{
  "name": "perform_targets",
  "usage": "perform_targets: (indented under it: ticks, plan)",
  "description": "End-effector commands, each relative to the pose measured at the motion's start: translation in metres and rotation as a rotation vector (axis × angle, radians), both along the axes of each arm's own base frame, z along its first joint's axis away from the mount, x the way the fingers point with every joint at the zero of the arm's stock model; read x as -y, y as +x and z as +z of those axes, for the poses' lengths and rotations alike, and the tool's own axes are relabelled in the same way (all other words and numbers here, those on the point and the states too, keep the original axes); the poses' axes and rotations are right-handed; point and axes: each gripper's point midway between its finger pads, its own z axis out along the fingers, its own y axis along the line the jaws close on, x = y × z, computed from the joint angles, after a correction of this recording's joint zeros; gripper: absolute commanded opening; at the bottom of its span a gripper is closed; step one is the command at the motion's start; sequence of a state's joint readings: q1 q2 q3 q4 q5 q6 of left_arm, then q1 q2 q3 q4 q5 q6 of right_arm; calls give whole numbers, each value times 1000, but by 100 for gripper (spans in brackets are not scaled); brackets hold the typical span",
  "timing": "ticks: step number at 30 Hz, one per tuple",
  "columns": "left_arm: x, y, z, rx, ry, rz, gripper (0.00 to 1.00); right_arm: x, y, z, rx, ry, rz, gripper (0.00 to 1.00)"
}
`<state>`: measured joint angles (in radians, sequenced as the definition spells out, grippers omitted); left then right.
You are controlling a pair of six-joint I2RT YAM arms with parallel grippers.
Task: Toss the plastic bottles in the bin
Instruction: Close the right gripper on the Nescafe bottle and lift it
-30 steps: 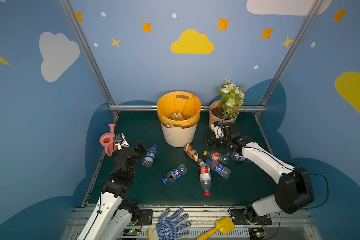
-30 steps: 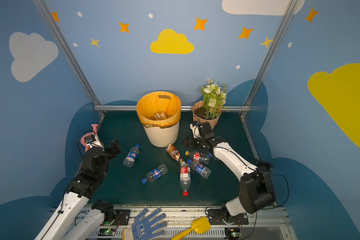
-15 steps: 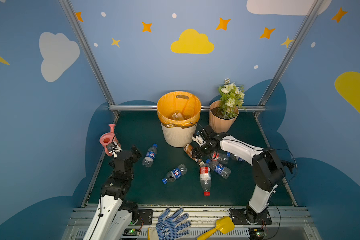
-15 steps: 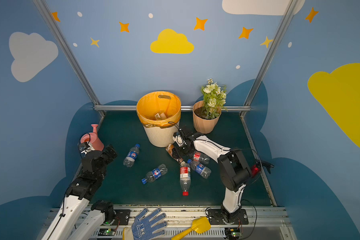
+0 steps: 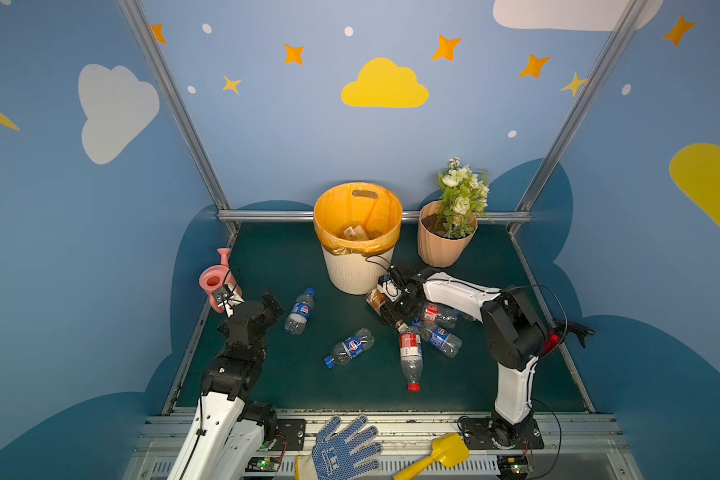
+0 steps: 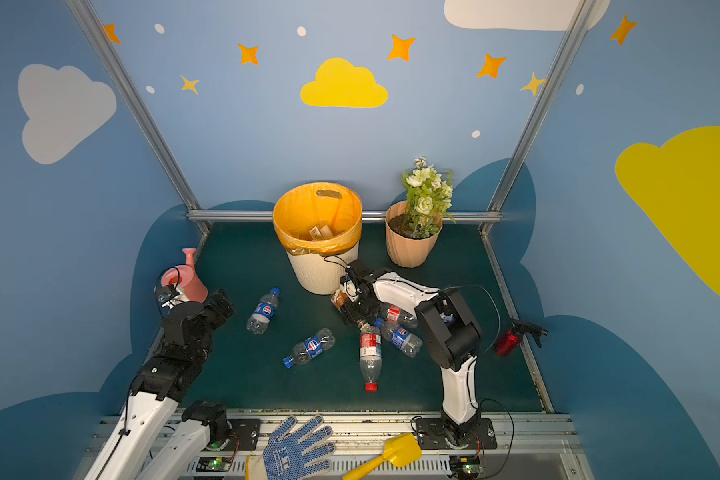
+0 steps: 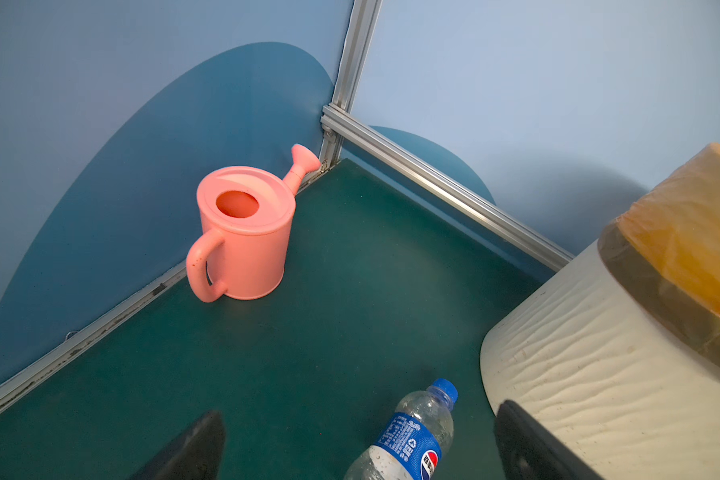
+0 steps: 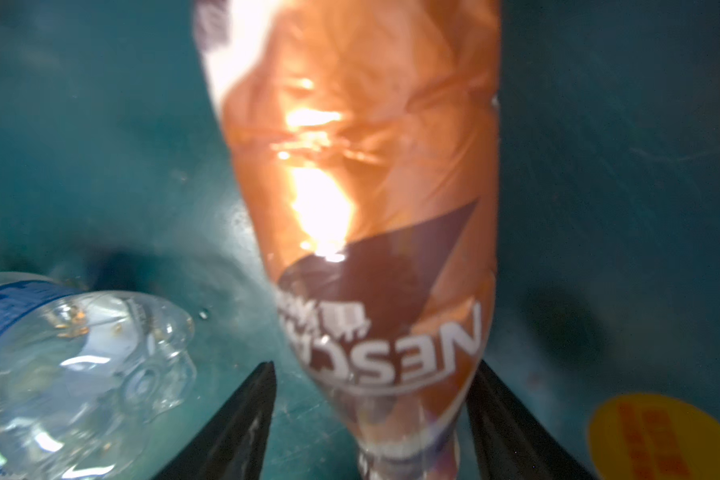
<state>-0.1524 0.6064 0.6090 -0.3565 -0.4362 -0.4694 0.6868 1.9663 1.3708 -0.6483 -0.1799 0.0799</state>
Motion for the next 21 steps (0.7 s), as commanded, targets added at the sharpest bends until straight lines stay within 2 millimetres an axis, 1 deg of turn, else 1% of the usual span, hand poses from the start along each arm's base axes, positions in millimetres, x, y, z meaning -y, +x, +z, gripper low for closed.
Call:
perform_targets:
  ticks: [1,6,14,21]
  plan:
    - [-1,-2,-5,-16,4,0,100,-1,1,-5,-1,-32,-7,65]
    - [0,-1,-6,-17,2,-5,100,-2,1,-8,-3,-32,-4,60]
    - [0,0,-6,-25,7,-8,100,-11,5,4,38,19,4,37]
    - [1,1,-6,-26,14,-16,100,-17,10,23,89,79,-6,32]
